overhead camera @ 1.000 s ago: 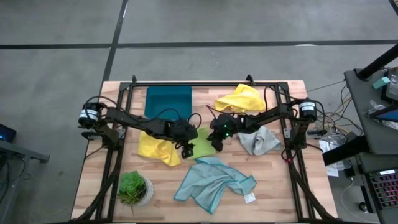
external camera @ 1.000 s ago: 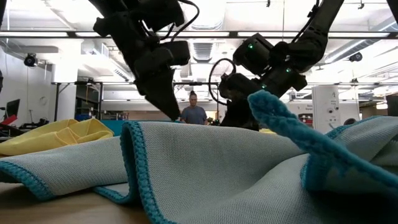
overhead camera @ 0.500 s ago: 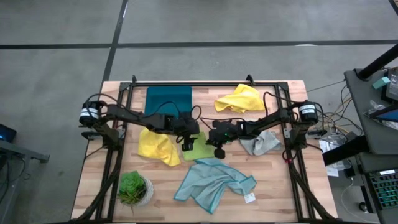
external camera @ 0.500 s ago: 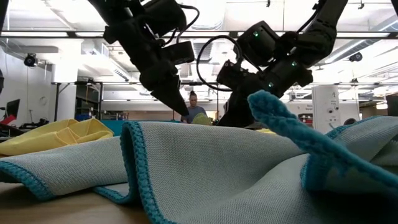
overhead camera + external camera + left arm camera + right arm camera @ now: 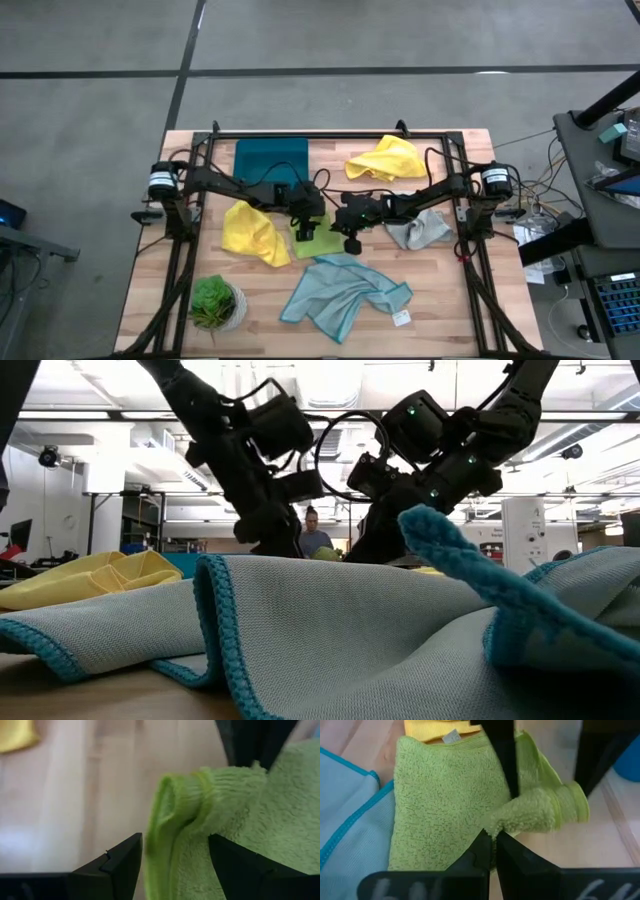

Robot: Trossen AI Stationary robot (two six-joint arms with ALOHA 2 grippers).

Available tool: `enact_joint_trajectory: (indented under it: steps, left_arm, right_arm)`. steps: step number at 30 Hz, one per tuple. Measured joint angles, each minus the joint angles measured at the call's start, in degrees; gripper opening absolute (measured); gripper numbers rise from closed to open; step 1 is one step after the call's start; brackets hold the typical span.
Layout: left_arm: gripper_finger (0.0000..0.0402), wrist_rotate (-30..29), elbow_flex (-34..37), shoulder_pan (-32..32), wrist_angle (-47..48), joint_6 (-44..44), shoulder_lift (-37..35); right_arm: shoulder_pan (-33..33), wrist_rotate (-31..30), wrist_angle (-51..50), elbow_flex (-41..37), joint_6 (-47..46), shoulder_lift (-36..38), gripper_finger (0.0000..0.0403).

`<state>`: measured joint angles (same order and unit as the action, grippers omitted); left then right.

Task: Fold microfiber towels
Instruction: Put the green microfiber towel into the blue bin

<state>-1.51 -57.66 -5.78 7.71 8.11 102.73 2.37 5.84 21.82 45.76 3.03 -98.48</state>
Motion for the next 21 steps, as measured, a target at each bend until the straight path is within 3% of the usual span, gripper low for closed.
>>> enact_joint_trajectory:
  steps: [5,8,12,14,18,21]
  left_arm:
    - [0.0186,4.31,-0.05,0.05,0.26,0.16,0.49]
    - [0.0134,5.28,-0.05,0.07,0.46,0.16,0.49]
    - [0.0036,5.45,-0.05,0.05,0.5,0.25,0.43]
    - [0.0011,5.45,-0.05,0.05,0.44,-0.23,0.42]
    - [0.0041,5.06,-0.58,-0.17,0.5,-3.59,0.32]
    - [0.0079,4.93,-0.6,-0.17,0.88,-3.64,-0.48]
  right_arm:
    - [0.0,0.01,0.03,0.0,0.03,0.38,0.0009]
    - [0.0,0.01,0.18,0.0,0.09,0.51,0.0009]
    - [0.0,0.0,-0.02,0.0,0.07,0.51,0.0009]
    - [-0.13,-0.03,-0.04,0.0,0.66,0.51,0.0009]
    - [-1.55,-0.23,-0.05,0.0,4.88,0.51,0.0009]
    - [-3.24,-4.54,-0.14,0.0,8.19,0.51,0.0008]
